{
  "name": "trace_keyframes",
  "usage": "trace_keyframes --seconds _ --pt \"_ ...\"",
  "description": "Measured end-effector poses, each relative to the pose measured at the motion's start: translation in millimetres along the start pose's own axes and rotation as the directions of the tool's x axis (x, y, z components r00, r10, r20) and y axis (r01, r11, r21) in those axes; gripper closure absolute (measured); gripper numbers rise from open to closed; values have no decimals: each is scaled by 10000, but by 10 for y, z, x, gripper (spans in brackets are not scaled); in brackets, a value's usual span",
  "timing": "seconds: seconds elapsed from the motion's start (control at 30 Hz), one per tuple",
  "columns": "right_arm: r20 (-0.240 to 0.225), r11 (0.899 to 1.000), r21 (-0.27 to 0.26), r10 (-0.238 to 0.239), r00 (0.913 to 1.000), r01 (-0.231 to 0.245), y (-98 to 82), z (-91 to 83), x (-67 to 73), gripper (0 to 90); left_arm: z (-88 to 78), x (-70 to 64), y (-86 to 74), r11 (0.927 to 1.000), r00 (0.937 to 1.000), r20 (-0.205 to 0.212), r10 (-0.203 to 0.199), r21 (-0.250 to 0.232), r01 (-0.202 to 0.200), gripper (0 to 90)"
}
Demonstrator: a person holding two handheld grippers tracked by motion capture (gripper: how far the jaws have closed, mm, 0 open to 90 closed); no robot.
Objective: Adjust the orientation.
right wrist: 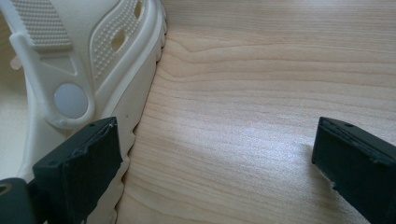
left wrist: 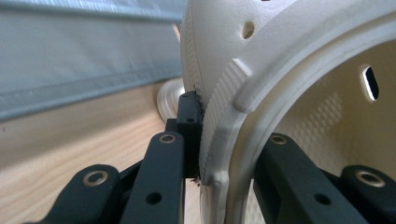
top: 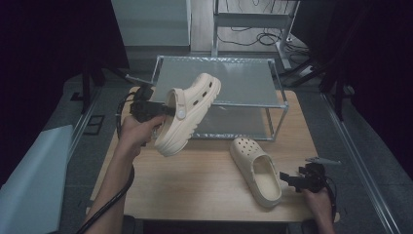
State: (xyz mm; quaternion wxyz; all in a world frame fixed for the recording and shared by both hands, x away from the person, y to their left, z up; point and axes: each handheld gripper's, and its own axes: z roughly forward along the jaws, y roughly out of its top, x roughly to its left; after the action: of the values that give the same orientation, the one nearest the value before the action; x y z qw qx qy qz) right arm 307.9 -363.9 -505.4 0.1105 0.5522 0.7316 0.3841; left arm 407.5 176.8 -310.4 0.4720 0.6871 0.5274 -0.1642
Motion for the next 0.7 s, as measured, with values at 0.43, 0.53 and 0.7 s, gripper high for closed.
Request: trace_keyframes --seconds 0.43,0.53,0.7 --pt "9 9999 6 124 9999 -124 -1 -5 -15 21 115 35 365 9953 9972 -381 -640 -758 610 770" --pt "8 10000 66 53 10000 -53 0 4 -8 24 182 88 478 9928 9959 -325 -839 -882 807 770" --pt "-5 10000 42 55 10000 -55 -2 9 -8 28 235 128 598 9889 9928 -601 -1039 -1125 967 770"
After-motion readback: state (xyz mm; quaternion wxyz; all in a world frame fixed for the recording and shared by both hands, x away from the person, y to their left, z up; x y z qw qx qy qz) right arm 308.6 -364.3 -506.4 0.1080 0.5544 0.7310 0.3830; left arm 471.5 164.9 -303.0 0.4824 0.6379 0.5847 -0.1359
